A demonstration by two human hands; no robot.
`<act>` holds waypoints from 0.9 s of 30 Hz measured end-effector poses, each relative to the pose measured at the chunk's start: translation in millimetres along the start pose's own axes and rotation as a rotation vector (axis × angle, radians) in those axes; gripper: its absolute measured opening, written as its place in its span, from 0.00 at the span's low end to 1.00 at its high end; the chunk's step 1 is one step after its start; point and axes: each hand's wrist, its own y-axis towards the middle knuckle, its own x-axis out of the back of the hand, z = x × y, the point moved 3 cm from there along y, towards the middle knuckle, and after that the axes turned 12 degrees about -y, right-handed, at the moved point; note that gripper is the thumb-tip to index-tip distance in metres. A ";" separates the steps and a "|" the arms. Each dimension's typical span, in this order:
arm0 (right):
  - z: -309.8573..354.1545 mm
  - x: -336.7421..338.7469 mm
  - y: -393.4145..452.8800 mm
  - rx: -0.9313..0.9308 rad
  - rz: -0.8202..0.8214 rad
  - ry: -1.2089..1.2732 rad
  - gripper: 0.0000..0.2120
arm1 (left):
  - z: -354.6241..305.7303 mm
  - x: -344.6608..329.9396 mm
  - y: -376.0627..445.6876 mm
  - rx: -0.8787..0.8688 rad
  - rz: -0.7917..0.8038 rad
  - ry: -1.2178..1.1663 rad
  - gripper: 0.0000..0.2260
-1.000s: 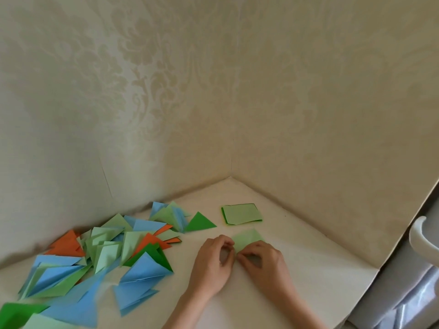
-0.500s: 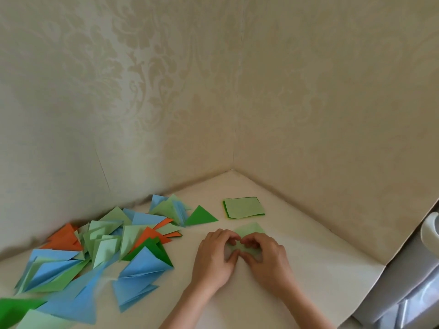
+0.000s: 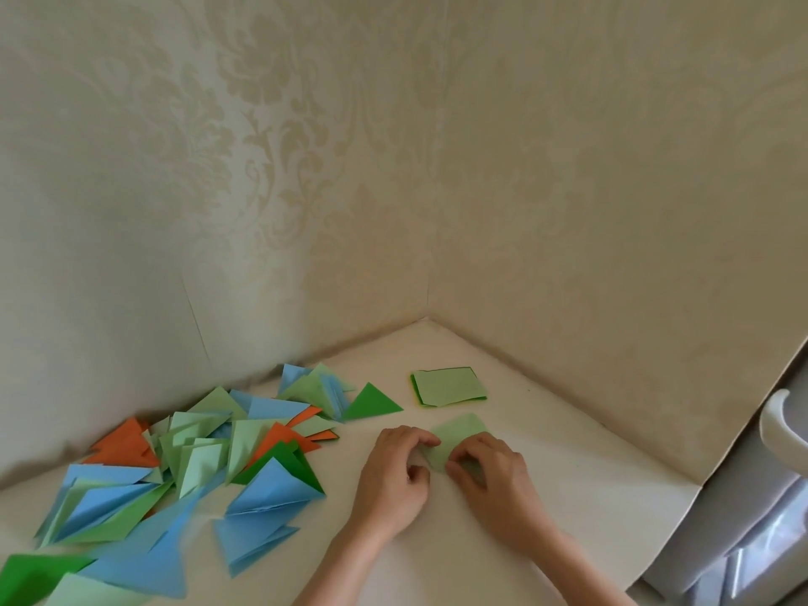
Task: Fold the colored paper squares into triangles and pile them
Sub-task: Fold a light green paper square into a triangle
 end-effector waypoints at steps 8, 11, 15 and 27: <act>-7.1 25.9 1.0 0.024 0.063 0.141 0.07 | 1.3 -0.8 1.3 -0.095 -0.052 0.035 0.08; -10.6 20.6 -6.1 0.043 -0.025 0.118 0.06 | -1.0 -2.0 1.0 -0.116 -0.030 0.045 0.08; -14.1 17.1 -14.0 0.077 -0.049 0.087 0.06 | -1.5 -1.9 0.5 -0.132 -0.038 0.053 0.06; -10.1 -2.7 -6.4 -0.053 -0.202 -0.018 0.11 | 0.4 -4.1 2.6 -0.084 -0.099 0.057 0.08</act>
